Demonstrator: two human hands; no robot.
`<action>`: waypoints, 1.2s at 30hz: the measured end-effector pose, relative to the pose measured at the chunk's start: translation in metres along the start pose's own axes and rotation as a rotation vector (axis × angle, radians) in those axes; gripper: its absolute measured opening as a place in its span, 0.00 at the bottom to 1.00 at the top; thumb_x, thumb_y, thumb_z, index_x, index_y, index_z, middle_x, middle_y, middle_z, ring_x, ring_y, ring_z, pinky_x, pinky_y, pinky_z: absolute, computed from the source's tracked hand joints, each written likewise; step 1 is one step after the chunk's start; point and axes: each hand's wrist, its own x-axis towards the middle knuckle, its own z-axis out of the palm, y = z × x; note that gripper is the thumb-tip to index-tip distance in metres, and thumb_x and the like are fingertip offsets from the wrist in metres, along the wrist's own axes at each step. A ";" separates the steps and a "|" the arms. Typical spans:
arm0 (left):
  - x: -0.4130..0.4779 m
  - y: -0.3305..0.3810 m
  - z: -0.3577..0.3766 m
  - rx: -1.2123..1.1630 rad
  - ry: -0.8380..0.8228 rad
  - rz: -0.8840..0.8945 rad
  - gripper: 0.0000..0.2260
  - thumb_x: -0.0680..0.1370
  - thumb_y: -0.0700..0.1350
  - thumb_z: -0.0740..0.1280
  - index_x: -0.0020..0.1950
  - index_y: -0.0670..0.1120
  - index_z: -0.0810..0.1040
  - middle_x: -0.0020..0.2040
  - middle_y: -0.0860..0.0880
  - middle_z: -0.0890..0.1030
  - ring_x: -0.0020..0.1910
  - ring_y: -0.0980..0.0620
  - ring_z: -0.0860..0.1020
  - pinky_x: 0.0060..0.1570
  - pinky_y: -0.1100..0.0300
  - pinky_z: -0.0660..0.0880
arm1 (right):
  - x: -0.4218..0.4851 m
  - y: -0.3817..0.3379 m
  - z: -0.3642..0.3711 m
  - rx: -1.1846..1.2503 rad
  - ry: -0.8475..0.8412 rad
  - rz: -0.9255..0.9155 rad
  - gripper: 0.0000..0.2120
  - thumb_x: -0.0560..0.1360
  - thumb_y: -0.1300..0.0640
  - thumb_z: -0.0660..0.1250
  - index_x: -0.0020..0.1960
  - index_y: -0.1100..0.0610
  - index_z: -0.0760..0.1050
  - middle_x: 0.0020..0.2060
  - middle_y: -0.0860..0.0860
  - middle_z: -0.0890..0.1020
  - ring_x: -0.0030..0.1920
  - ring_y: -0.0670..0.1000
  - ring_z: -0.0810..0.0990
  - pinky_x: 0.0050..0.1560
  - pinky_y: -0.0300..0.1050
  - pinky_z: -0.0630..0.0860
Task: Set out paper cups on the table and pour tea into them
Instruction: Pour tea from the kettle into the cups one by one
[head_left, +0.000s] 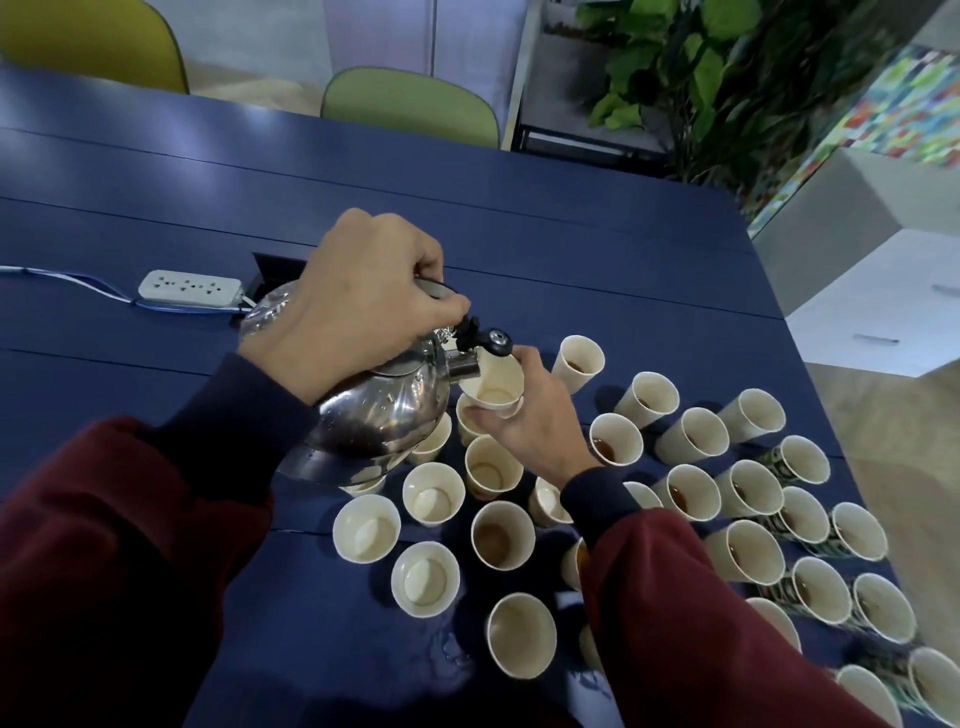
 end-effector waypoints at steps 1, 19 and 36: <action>-0.001 0.001 0.000 0.009 0.000 0.004 0.11 0.69 0.47 0.71 0.28 0.46 0.75 0.23 0.52 0.71 0.28 0.54 0.66 0.42 0.48 0.77 | -0.002 -0.001 0.000 0.010 -0.003 0.006 0.31 0.67 0.44 0.77 0.64 0.48 0.66 0.53 0.46 0.82 0.53 0.50 0.81 0.52 0.56 0.79; 0.000 0.013 0.012 0.110 -0.037 0.075 0.12 0.70 0.53 0.74 0.32 0.47 0.78 0.28 0.52 0.74 0.35 0.47 0.73 0.38 0.52 0.74 | -0.011 0.002 -0.006 0.062 -0.026 0.029 0.32 0.69 0.45 0.77 0.68 0.49 0.68 0.58 0.46 0.81 0.58 0.48 0.80 0.59 0.50 0.78; 0.018 -0.007 0.015 -0.051 0.065 -0.048 0.13 0.72 0.51 0.74 0.33 0.44 0.80 0.26 0.50 0.76 0.30 0.52 0.74 0.32 0.58 0.70 | 0.011 0.013 0.002 0.145 0.011 0.102 0.27 0.68 0.49 0.79 0.61 0.48 0.69 0.51 0.45 0.82 0.51 0.44 0.81 0.53 0.46 0.79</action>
